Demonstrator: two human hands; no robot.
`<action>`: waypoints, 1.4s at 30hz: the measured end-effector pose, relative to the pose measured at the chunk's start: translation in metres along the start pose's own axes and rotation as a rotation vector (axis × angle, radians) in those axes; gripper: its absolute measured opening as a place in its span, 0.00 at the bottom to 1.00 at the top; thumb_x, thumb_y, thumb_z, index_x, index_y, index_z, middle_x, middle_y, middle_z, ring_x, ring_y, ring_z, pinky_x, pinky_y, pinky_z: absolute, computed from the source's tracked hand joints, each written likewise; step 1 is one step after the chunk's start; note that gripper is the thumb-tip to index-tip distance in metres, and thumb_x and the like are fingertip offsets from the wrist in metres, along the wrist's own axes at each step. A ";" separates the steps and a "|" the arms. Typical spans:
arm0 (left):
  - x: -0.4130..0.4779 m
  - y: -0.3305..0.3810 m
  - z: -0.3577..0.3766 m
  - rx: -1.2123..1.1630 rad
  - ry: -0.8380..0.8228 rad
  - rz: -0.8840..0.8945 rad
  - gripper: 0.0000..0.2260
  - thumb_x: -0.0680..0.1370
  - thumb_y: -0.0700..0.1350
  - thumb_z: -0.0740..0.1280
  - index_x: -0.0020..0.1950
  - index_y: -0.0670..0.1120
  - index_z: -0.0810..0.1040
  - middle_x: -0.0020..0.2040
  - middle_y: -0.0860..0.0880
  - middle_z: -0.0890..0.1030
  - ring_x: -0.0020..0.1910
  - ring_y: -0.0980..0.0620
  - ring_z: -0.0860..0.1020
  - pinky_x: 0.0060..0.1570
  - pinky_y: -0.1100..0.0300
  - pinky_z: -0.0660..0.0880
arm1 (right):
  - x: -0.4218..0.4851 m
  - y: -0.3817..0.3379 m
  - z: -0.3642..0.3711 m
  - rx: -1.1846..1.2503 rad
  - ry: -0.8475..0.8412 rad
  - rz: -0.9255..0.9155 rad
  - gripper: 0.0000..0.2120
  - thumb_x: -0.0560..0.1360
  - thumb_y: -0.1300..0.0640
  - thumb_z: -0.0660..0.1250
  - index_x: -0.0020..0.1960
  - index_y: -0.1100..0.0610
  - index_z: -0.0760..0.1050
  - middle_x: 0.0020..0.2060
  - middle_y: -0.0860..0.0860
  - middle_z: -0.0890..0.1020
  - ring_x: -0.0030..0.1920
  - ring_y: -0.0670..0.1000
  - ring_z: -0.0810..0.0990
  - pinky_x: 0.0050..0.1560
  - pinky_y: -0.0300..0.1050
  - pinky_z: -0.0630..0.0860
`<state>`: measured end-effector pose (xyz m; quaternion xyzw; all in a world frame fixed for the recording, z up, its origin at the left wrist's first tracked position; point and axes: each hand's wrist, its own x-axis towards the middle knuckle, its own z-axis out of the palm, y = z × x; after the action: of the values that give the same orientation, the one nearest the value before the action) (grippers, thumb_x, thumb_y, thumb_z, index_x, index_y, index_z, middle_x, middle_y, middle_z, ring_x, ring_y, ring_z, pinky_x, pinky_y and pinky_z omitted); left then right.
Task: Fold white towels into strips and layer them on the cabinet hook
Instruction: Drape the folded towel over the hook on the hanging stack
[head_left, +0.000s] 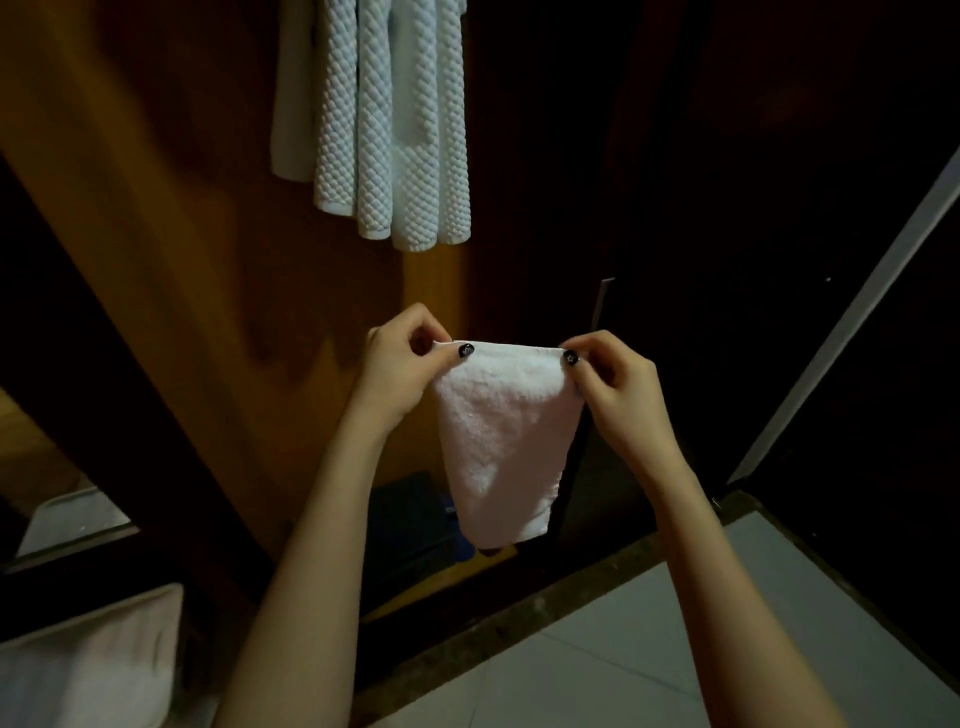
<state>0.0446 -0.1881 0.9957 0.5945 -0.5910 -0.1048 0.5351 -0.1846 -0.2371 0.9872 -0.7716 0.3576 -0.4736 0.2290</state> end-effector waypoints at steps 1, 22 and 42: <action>0.005 0.005 -0.002 0.025 0.027 0.001 0.10 0.72 0.46 0.75 0.36 0.51 0.75 0.33 0.55 0.76 0.32 0.62 0.71 0.30 0.69 0.67 | 0.007 -0.001 -0.003 0.010 -0.003 -0.022 0.08 0.80 0.58 0.63 0.50 0.45 0.74 0.37 0.37 0.78 0.38 0.42 0.78 0.36 0.35 0.71; 0.123 0.123 -0.102 0.654 0.052 0.011 0.09 0.73 0.50 0.74 0.51 0.50 0.84 0.45 0.56 0.83 0.37 0.57 0.82 0.40 0.60 0.78 | 0.173 -0.081 -0.019 0.063 -0.169 -0.330 0.08 0.79 0.65 0.59 0.52 0.56 0.75 0.37 0.42 0.78 0.33 0.43 0.77 0.32 0.37 0.70; 0.121 0.137 -0.096 0.381 -0.183 0.085 0.06 0.74 0.45 0.74 0.38 0.49 0.81 0.35 0.53 0.80 0.35 0.61 0.77 0.39 0.66 0.72 | 0.178 -0.112 -0.018 0.411 -0.317 -0.221 0.04 0.76 0.63 0.70 0.50 0.62 0.79 0.38 0.51 0.82 0.36 0.39 0.79 0.41 0.32 0.75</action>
<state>0.0703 -0.2002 1.2004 0.6475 -0.6709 -0.0220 0.3609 -0.1105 -0.3028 1.1731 -0.8078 0.1276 -0.4317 0.3805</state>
